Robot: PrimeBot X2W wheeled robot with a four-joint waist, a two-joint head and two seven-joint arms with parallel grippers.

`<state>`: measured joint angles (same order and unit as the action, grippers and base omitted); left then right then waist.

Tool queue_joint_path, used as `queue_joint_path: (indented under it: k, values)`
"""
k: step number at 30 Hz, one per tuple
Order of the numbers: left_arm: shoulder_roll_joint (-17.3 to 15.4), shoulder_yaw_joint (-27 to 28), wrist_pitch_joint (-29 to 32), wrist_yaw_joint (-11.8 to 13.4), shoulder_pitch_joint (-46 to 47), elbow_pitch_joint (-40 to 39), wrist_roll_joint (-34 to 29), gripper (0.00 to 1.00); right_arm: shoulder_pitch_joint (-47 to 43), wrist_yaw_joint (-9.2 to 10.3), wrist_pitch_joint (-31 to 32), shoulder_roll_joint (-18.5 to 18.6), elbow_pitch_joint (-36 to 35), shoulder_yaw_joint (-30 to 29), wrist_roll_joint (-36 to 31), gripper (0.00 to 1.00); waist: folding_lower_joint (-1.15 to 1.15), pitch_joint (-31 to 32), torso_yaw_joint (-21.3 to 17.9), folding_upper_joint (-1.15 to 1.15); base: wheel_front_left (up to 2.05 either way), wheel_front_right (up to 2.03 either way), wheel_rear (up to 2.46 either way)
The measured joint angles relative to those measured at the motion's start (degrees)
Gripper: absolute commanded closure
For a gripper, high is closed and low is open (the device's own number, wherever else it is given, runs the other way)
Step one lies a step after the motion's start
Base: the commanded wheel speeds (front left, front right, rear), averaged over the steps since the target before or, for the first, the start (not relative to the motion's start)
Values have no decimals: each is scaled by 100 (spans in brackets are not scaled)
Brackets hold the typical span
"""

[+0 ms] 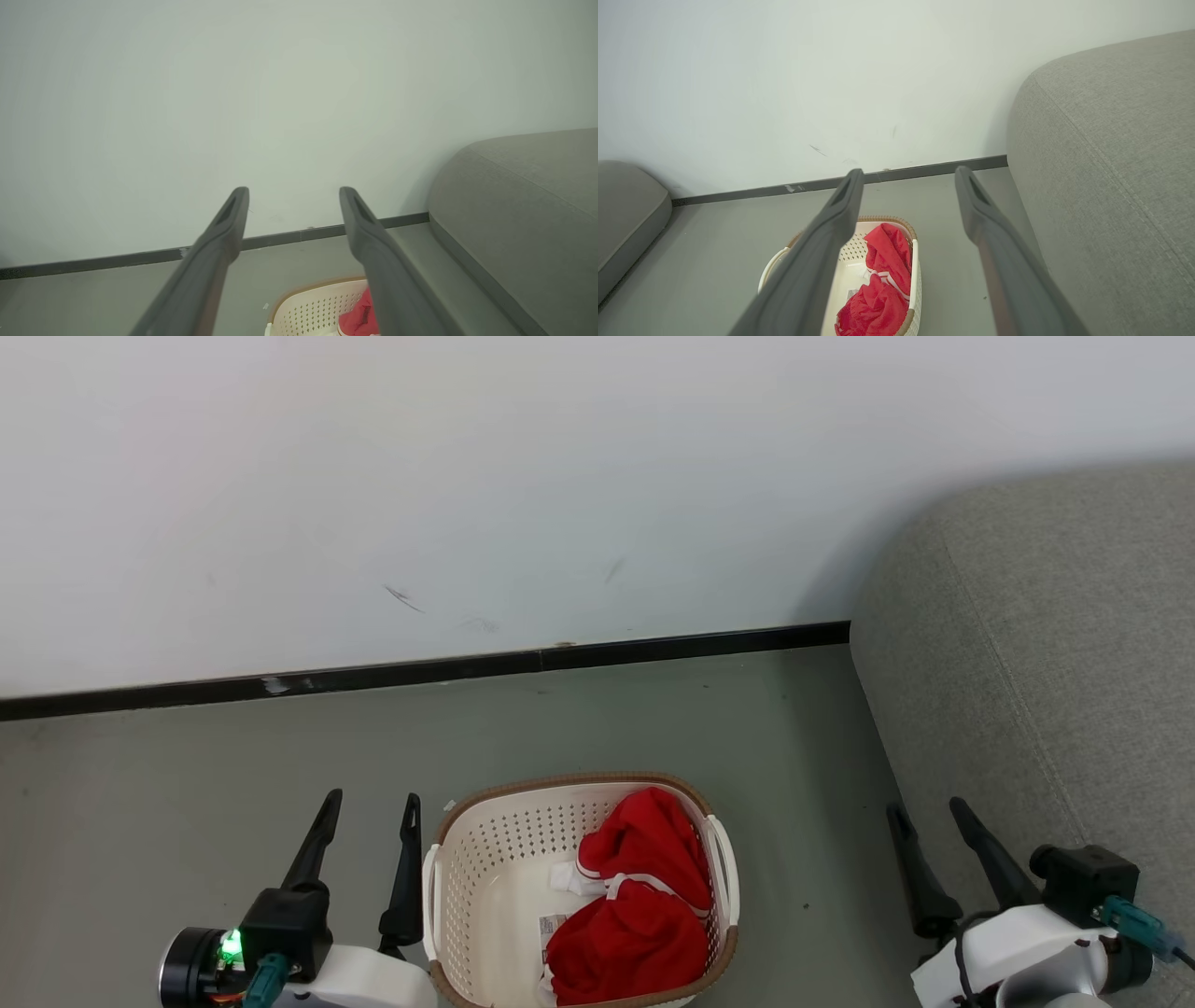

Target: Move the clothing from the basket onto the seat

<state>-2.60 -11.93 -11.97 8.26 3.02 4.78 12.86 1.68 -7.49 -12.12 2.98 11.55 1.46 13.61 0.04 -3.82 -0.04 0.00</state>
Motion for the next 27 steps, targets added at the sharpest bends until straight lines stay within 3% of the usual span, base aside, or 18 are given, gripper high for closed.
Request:
queue_joint_path:
  k: [11, 27]
  values:
    - [-11, -77, -233, 293, 1, 15, -860, 0, -1, 0, -207, -8, -54, 14, -1061, 0, 0, 11, 1, 0, 0, 0, 0]
    - [-10, 66, -233, 369, 1, 266, -799, 0, -3, 0, -207, -34, -114, 34, -1195, 0, -1, 6, 3, 0, 0, 0, 0]
